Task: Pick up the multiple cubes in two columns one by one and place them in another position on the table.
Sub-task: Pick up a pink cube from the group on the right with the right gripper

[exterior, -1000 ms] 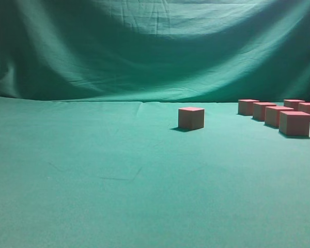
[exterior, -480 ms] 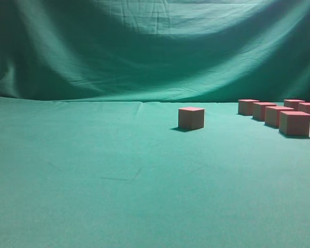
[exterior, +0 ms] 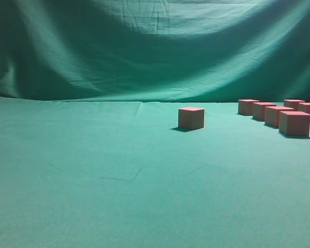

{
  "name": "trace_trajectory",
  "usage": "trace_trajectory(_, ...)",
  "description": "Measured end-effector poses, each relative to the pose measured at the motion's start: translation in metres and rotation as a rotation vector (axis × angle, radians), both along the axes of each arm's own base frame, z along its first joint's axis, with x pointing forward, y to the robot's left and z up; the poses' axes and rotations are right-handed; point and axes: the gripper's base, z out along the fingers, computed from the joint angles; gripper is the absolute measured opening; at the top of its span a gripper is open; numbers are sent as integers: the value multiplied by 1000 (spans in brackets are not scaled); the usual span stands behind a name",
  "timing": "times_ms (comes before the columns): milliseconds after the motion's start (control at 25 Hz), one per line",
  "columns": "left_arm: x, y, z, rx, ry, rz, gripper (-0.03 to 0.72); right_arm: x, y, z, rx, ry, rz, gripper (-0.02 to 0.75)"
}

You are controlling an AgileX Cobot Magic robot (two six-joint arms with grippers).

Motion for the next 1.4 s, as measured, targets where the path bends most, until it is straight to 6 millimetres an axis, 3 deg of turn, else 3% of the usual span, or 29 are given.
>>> trace_trajectory(80, 0, 0, 0, 0, 0, 0, 0, 0, 0, -3, 0, 7, 0, 499)
trace_trajectory(200, 0, 0, 0, 0, 0, 0, 0, 1, 0, -7, 0, 21, 0, 506)
trace_trajectory(240, 0, 0, 0, 0, 0, 0, 0, 1, 0, -7, 0, 23, 0, 444)
trace_trajectory(280, 0, 0, 0, 0, 0, 0, 0, 1, 0, -7, 0, 23, 0, 445)
trace_trajectory(400, 0, 0, 0, 0, 0, 0, 0, 1, 0, -8, 0, 24, 0, 271)
trace_trajectory(440, 0, 0, 0, 0, 0, 0, 0, 1, 0, -7, 0, 24, 0, 251)
trace_trajectory(800, 0, 0, 0, 0, 0, 0, 0, -5, 1, -1, 19, 79, -14, 258)
trace_trajectory(880, 0, 0, 0, 0, 0, 0, 0, -8, 4, 11, 46, 93, -29, 258)
trace_trajectory(1000, 0, 0, 0, 0, 0, 0, 0, -10, 16, 45, 95, 54, 2, 258)
trace_trajectory(1280, 0, 0, 0, 0, 0, 0, 0, -6, 93, 132, 188, -161, 337, 258)
trace_trajectory(1400, 0, 0, 0, 0, 0, 0, 0, 1, 129, 157, 200, -205, 474, 258)
